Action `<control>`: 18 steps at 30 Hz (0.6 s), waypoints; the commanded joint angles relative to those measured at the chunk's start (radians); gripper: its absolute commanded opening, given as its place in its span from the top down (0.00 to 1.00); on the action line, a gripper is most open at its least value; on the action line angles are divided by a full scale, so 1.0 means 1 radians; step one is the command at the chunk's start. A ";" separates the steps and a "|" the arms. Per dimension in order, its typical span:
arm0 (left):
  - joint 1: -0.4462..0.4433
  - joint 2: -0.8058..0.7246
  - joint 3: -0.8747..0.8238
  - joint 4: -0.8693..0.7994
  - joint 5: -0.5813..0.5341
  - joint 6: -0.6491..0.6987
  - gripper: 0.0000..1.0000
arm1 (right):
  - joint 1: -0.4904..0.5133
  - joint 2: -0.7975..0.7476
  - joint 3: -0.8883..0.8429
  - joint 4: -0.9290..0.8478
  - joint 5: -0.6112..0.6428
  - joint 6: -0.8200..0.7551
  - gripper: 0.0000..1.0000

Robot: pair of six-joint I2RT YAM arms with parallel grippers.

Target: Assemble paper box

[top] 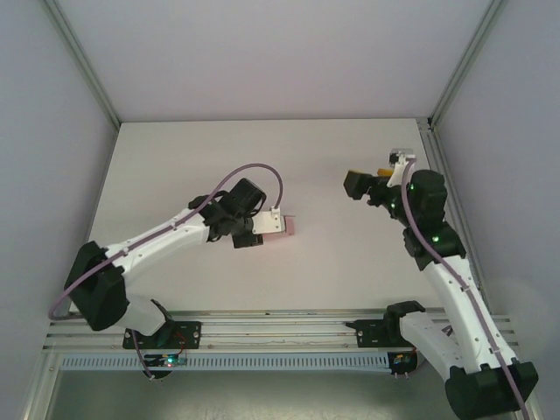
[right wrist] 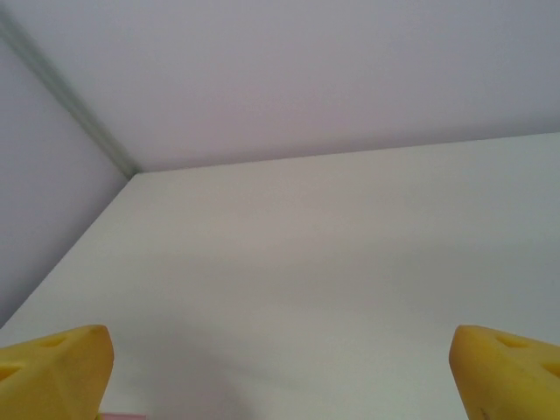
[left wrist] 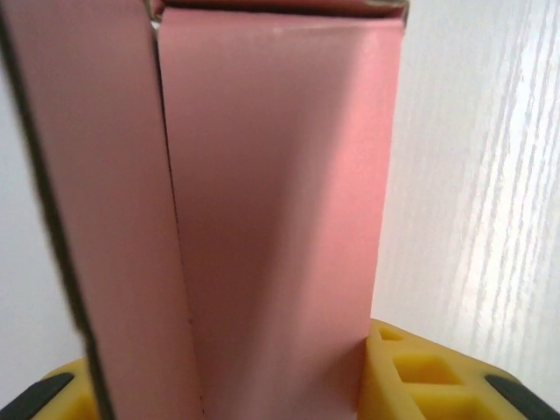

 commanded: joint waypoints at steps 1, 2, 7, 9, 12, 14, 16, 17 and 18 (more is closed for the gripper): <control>0.023 0.065 0.058 -0.136 0.053 0.035 0.63 | 0.061 0.080 -0.004 0.119 -0.156 -0.060 0.06; 0.024 0.083 0.066 -0.137 0.050 0.034 0.62 | 0.087 0.109 0.002 0.098 -0.150 -0.062 0.09; 0.024 0.126 0.085 -0.141 0.035 0.023 0.44 | 0.197 0.269 -0.006 0.061 -0.138 -0.053 0.18; 0.024 0.120 0.073 -0.132 0.026 0.024 0.35 | 0.213 0.320 -0.010 0.059 -0.140 -0.071 0.21; 0.023 0.107 0.063 -0.122 0.020 0.027 0.31 | 0.210 0.368 -0.012 0.050 -0.119 -0.087 0.24; 0.023 0.101 0.060 -0.117 -0.001 0.016 0.31 | 0.208 0.389 -0.010 0.044 -0.114 -0.098 0.24; 0.028 0.086 0.042 -0.107 -0.017 0.014 0.31 | 0.209 0.405 -0.011 0.049 -0.128 -0.123 0.25; 0.031 0.079 0.029 -0.092 -0.024 0.017 0.33 | 0.210 0.411 -0.011 0.051 -0.134 -0.132 0.25; 0.032 0.072 0.017 -0.077 -0.043 0.009 0.36 | 0.211 0.419 -0.010 0.054 -0.151 -0.148 0.25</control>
